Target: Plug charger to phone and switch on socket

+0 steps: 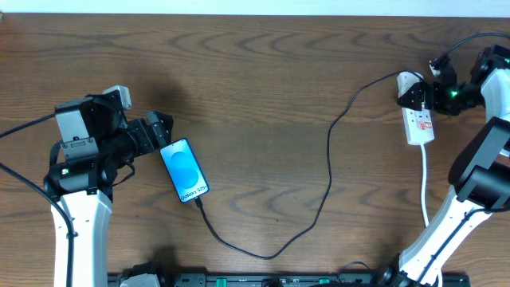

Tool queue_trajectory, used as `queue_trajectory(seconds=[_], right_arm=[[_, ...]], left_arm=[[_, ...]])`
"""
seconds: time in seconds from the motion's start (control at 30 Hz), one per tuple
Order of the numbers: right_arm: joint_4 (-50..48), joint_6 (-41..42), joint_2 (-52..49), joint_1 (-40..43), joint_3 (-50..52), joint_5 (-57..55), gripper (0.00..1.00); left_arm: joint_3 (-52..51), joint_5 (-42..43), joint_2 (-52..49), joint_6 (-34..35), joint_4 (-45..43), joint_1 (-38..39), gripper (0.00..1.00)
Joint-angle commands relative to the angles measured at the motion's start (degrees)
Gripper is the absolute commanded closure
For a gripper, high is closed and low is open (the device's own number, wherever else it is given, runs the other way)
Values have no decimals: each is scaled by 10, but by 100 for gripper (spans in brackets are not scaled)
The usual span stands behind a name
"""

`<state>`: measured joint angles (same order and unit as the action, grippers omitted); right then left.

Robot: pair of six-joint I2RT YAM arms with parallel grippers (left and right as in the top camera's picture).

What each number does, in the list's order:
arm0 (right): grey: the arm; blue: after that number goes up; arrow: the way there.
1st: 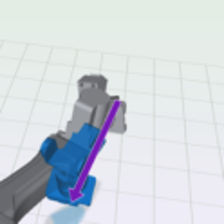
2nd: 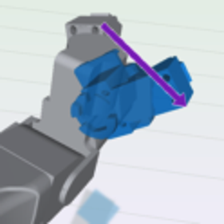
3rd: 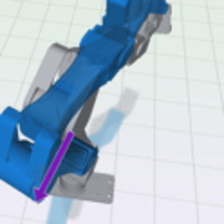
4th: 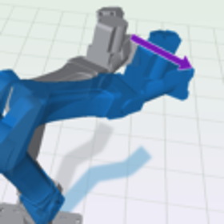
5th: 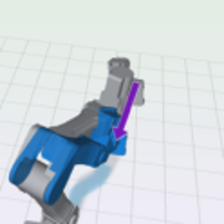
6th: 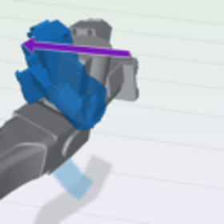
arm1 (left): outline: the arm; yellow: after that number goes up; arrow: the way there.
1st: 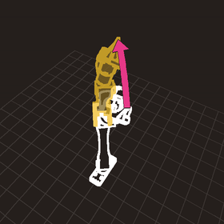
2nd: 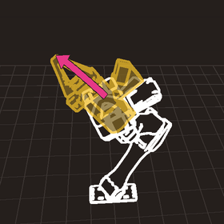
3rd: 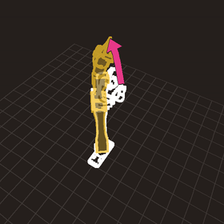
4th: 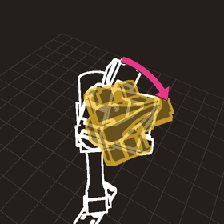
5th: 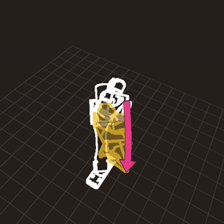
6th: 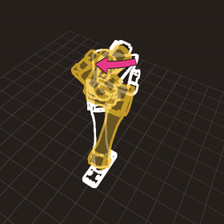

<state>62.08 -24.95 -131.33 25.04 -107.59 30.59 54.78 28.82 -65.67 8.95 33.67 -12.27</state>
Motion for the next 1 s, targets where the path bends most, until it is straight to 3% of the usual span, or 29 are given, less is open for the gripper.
queue_trajectory(seconds=[0.0,0.97], right_arm=[[-4,7,-6,-14,5,10,1],[-17,53,-10,-18,19,45,1]], left_arm=[[6,5,2,-8,4,-2,10],[6,5,2,-8,6,-2,10]])
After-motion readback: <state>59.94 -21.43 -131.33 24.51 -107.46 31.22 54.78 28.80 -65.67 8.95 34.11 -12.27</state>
